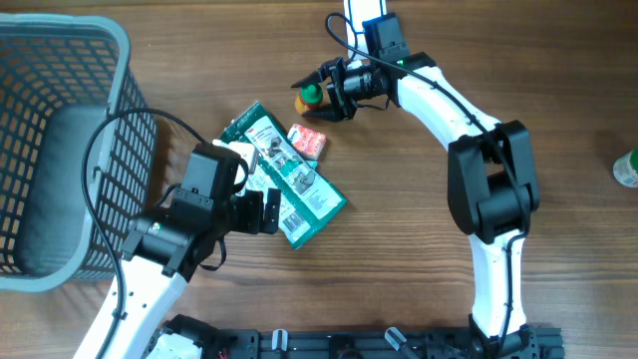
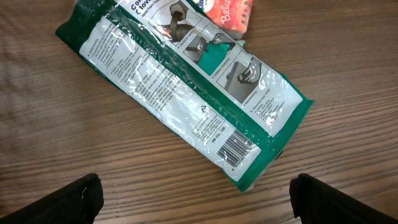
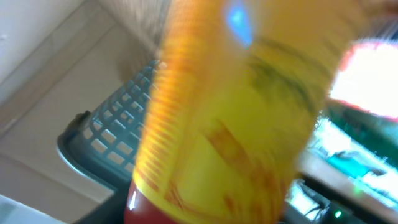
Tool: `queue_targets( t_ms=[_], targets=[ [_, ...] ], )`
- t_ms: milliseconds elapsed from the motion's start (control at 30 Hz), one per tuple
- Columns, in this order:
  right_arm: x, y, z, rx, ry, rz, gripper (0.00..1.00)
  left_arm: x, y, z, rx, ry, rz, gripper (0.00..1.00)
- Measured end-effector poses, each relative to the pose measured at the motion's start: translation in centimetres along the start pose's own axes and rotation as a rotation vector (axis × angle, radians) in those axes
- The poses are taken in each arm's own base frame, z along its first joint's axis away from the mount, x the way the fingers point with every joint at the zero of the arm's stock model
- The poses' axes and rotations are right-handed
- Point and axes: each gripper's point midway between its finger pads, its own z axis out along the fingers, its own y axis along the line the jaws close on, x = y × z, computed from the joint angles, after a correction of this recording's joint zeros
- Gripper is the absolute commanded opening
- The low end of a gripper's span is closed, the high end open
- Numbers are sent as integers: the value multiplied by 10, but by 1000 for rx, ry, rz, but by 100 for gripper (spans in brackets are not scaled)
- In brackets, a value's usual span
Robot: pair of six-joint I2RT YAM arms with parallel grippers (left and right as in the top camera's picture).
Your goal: Scan the item barcode
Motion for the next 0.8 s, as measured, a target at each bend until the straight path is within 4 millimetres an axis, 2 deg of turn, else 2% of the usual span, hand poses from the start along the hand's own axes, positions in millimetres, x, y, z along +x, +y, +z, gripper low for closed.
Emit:
queue_targets(
  t_ms=[167, 300, 433, 533, 667, 800],
  targets=[
    [-8, -9, 0, 33, -50, -49, 35, 0, 0, 0, 0, -1, 0, 100],
    [-9, -22, -1, 81, -56, -134, 24, 0, 0, 0, 1, -1, 0, 100],
    [-10, -44, -4, 168, -70, -201, 20, 0, 0, 0, 1, -1, 0, 100],
    [-12, -70, -10, 275, -93, -229, 20, 0, 0, 0, 0, -1, 0, 100],
    [-7, -98, -28, 427, -115, -282, 20, 0, 0, 0, 0, -1, 0, 100],
    [11, -108, -57, 515, -113, -283, 20, 0, 0, 0, 0, -1, 0, 100]
  ],
)
